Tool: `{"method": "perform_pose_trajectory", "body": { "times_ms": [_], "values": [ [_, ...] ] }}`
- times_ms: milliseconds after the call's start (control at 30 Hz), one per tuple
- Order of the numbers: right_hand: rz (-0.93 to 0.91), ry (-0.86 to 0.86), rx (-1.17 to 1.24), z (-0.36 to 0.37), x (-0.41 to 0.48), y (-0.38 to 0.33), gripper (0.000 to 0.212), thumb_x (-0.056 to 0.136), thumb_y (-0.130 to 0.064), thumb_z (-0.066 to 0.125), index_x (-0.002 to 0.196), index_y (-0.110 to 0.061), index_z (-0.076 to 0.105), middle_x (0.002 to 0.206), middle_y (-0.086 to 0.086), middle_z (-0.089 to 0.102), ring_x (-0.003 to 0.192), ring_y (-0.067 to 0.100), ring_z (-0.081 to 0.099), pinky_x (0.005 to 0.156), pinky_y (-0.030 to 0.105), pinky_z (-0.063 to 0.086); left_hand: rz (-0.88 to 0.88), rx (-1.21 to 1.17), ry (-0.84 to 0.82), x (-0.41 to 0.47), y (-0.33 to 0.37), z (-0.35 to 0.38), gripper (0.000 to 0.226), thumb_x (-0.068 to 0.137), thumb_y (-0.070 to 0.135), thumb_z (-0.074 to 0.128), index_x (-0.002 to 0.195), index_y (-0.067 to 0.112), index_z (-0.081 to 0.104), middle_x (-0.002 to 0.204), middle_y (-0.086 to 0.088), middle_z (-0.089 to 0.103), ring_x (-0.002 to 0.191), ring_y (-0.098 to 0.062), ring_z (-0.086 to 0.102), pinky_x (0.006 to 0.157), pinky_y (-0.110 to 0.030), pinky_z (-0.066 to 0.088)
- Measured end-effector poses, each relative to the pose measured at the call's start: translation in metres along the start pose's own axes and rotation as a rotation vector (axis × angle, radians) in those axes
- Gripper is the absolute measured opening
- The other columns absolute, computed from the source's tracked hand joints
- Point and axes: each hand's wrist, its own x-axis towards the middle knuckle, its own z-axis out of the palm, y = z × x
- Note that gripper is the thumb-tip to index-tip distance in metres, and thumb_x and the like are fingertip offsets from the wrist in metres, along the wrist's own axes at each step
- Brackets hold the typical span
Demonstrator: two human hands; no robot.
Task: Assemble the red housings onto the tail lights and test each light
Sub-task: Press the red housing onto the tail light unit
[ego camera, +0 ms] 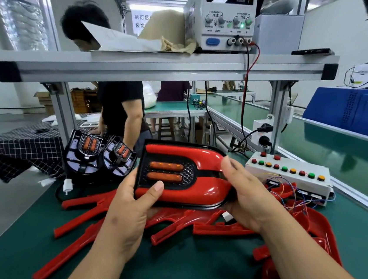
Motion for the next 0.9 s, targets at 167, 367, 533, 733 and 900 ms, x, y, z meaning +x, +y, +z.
{"method": "perform_pose_trajectory", "body": {
  "times_ms": [167, 367, 533, 733, 900],
  "values": [
    [0.047, -0.200, -0.083, -0.020, -0.004, -0.001, 0.066, 0.074, -0.004, 0.072, 0.131, -0.025, 0.048, 0.117, 0.011, 0.067, 0.098, 0.037, 0.067, 0.073, 0.047, 0.060, -0.077, -0.037, -0.057, 0.004, 0.003, -0.008, 0.057, 0.082, 0.021, 0.066, 0.135, 0.039, 0.052, 0.125, -0.001, 0.068, 0.109, -0.020, 0.068, 0.077, -0.029, 0.059],
    [-0.016, -0.115, -0.026, -0.024, -0.001, -0.003, 0.061, 0.071, -0.005, 0.074, 0.128, -0.014, 0.054, 0.115, 0.022, 0.065, 0.094, 0.036, 0.067, 0.079, 0.055, 0.056, -0.172, -0.041, -0.177, 0.003, 0.008, -0.023, 0.054, 0.082, 0.018, 0.064, 0.131, 0.038, 0.058, 0.126, 0.000, 0.068, 0.113, -0.017, 0.066, 0.080, -0.026, 0.057],
    [0.005, -0.107, 0.032, -0.023, -0.001, 0.004, 0.060, 0.071, -0.005, 0.072, 0.127, -0.015, 0.055, 0.124, 0.027, 0.061, 0.106, 0.043, 0.061, 0.095, 0.070, 0.042, -0.113, -0.077, -0.181, 0.002, 0.010, -0.020, 0.050, 0.083, 0.011, 0.060, 0.128, 0.031, 0.063, 0.124, 0.000, 0.069, 0.111, -0.017, 0.067, 0.078, -0.027, 0.058],
    [-0.053, -0.087, 0.022, -0.020, 0.001, 0.006, 0.061, 0.064, -0.014, 0.080, 0.122, -0.017, 0.060, 0.115, 0.022, 0.065, 0.100, 0.039, 0.065, 0.089, 0.067, 0.047, -0.052, -0.040, -0.136, 0.003, 0.006, -0.018, 0.044, 0.081, 0.012, 0.062, 0.118, 0.034, 0.070, 0.118, -0.001, 0.072, 0.104, -0.016, 0.070, 0.074, -0.025, 0.058],
    [-0.064, -0.084, 0.012, -0.017, 0.002, 0.006, 0.066, 0.064, -0.016, 0.080, 0.126, -0.019, 0.057, 0.115, 0.020, 0.066, 0.097, 0.035, 0.066, 0.084, 0.056, 0.052, -0.023, -0.008, -0.113, 0.004, 0.007, -0.020, 0.040, 0.081, 0.016, 0.062, 0.116, 0.034, 0.071, 0.116, 0.000, 0.072, 0.104, -0.015, 0.070, 0.073, -0.025, 0.058]
  ]
}}
